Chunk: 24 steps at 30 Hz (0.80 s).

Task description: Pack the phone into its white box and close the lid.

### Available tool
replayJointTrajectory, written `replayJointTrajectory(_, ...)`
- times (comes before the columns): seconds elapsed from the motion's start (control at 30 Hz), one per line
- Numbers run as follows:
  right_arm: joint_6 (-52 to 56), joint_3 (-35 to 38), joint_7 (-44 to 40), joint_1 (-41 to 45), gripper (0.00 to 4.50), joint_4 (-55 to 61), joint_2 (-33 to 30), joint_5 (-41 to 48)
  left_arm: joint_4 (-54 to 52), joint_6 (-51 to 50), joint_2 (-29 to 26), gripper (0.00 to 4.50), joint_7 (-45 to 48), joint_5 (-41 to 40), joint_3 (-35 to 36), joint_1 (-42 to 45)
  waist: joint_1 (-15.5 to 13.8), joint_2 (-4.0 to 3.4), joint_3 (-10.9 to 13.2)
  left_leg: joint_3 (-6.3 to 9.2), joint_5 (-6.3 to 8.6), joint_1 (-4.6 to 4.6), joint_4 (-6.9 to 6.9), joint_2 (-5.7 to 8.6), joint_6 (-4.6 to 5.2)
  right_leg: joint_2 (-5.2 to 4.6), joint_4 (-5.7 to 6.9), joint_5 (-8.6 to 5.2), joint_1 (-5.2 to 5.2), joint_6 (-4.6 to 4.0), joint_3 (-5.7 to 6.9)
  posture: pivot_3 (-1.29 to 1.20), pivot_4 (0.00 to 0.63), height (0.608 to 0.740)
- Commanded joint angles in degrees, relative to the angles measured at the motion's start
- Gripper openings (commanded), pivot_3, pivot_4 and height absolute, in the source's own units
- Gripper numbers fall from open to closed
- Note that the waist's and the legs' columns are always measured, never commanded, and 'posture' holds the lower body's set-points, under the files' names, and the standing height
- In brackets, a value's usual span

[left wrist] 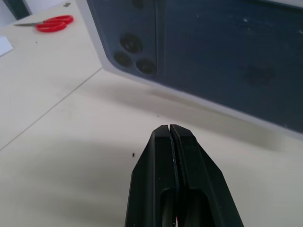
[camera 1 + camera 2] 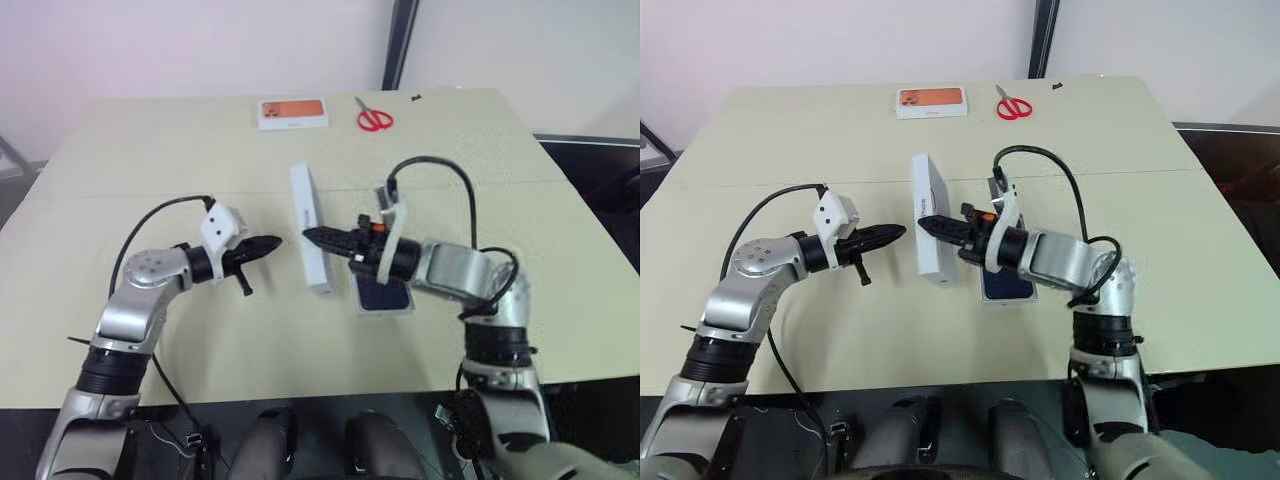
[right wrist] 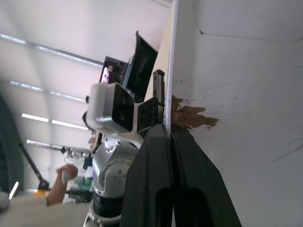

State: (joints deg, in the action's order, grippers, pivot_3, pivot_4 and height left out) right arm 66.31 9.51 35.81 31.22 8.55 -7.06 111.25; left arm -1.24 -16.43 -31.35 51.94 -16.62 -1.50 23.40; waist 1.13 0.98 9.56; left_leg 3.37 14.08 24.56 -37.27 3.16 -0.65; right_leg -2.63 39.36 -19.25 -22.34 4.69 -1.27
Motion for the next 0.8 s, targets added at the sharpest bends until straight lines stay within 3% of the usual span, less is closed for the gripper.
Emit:
replayJointTrajectory(0.03,-2.7,-0.6,7.1,-4.0,0.02,3.5,-0.4,1.8,-1.2,0.5,1.3,0.05,-0.5,0.5,-1.5,1.5,-0.1,0.00,0.0,0.00,0.00,0.00,0.01,0.00,0.00,0.00,-0.03,0.00,0.02,0.00,0.00,0.00,0.150,0.740)
replayJointTrajectory(0.13,-2.5,0.6,9.1,-4.5,0.02,1.7,-3.3,1.8,-1.4,0.1,2.2,0.05,-0.2,1.2,-3.4,1.9,-0.1,-0.01,0.0,-0.02,0.00,-0.01,-0.01,0.01,0.00,-0.01,-0.03,0.00,0.03,0.00,-0.02,0.00,0.150,0.740)
replayJointTrajectory(0.23,-2.0,1.1,9.5,-4.1,0.92,0.8,-4.8,1.8,-1.1,0.0,3.7,0.05,-0.1,1.8,-5.5,2.5,0.0,-0.03,0.0,-0.03,-0.01,-0.07,0.03,0.01,-0.01,0.02,-0.01,0.00,0.04,-0.01,-0.03,0.00,0.150,0.740)
replayJointTrajectory(0.3,-1.5,1.2,9.3,-4.0,1.87,0.6,-6.1,1.8,-0.8,-0.2,4.7,0.05,-0.3,2.2,-6.6,3.0,0.0,-0.03,0.0,-0.03,-0.01,-0.07,0.07,0.00,-0.01,0.03,-0.01,0.00,0.02,-0.01,-0.04,0.00,0.150,0.740)
replayJointTrajectory(0.47,2.2,-0.1,1.7,2.7,4.35,-1.4,-19.2,1.8,-0.3,-1.0,8.7,0.05,-1.1,3.6,-10.6,4.9,-0.2,-0.05,0.0,-0.07,-0.01,-0.05,0.03,0.01,0.01,0.02,-0.03,0.00,0.04,-0.01,-0.05,0.00,0.150,0.740)
replayJointTrajectory(0.6,7.7,-3.5,-13.3,9.5,4.35,-1.3,-33.5,-13.1,0.8,-2.4,12.1,0.05,-2.9,5.5,-13.6,6.7,-0.3,-0.12,0.0,-0.07,0.00,-0.03,0.03,0.01,0.03,0.03,-0.07,-0.01,0.05,0.00,-0.04,0.00,0.150,0.740)
replayJointTrajectory(0.77,2.8,-11.4,-34.4,11.7,4.35,1.8,-43.6,-36.9,1.6,-2.4,14.3,0.05,-4.5,6.6,-14.4,8.0,-0.2,-0.11,0.0,-0.10,0.01,-0.02,0.08,-0.02,0.06,0.06,-0.12,-0.01,0.05,0.00,-0.07,0.00,0.150,0.740)
replayJointTrajectory(0.8,1.0,-13.7,-38.5,11.7,4.12,2.8,-45.4,-41.7,1.5,-2.7,14.4,0.05,-4.7,6.3,-14.0,8.2,-0.3,-0.12,0.0,-0.11,0.01,-0.01,0.06,-0.02,0.06,0.06,-0.09,-0.01,0.04,0.00,-0.08,0.00,0.150,0.740)
